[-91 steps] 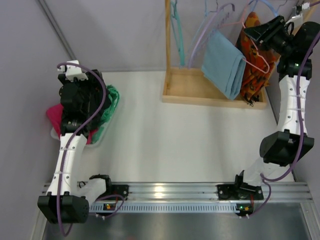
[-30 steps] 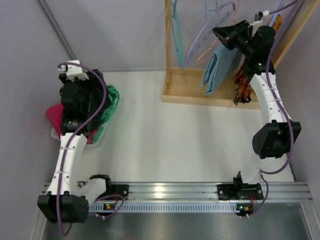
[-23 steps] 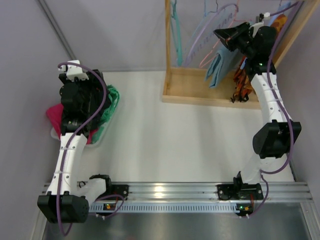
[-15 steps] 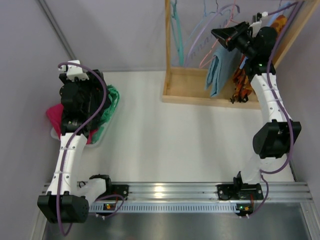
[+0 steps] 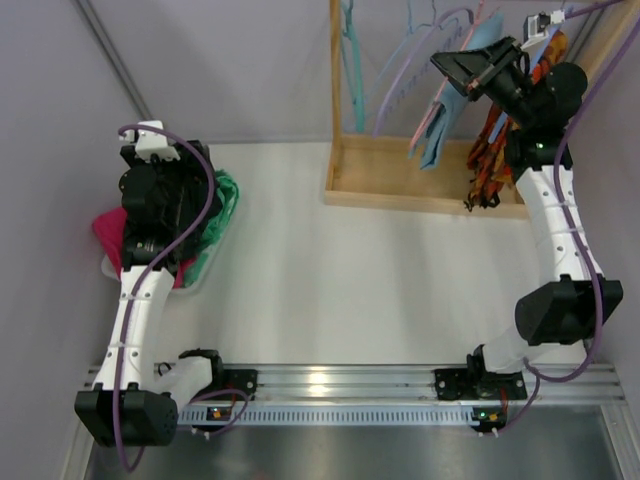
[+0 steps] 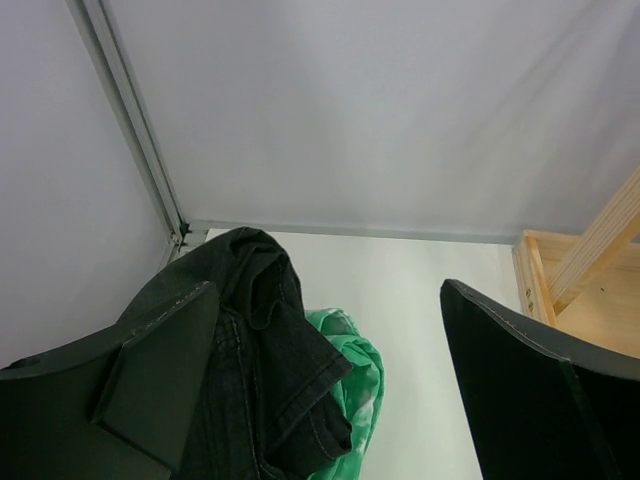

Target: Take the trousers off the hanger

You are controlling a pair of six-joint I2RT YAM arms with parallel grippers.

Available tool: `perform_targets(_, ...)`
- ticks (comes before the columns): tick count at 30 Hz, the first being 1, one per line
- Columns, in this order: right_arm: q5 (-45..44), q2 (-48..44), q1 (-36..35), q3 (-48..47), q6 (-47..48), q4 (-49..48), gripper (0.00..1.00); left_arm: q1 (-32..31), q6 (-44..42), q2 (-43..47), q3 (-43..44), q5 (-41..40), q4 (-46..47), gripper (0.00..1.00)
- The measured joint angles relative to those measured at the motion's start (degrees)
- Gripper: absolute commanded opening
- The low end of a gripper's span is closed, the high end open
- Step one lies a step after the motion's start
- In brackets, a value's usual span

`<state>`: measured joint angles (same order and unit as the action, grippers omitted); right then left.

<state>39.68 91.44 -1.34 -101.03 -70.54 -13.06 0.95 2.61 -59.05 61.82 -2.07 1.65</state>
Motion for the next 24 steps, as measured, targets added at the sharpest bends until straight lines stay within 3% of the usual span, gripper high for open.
perform_targets(5, 3.04, -6.45, 0.02, 7.52, -0.98, -4.79, 0.00, 0.00, -0.94, 1.14, -0.87, 5.16, 0.35, 0.98)
perform_targets(14, 12.17, -12.00, 0.17, 17.46, -5.33, -8.41, 0.00, -1.51, -8.61, 8.20, -10.27, 26.84, 1.90, 0.98)
perform_targets(19, 17.31, -17.88, 0.42, 23.04, -5.88, -9.25, 0.00, -10.75, -15.72, 7.61, -14.40, 29.24, 2.58, 0.98)
perform_targets(24, 21.81, -24.85, 0.39, 28.09, -6.56, -10.91, 0.00, -26.05, -20.11, 4.61, -17.92, 24.39, 7.15, 0.96)
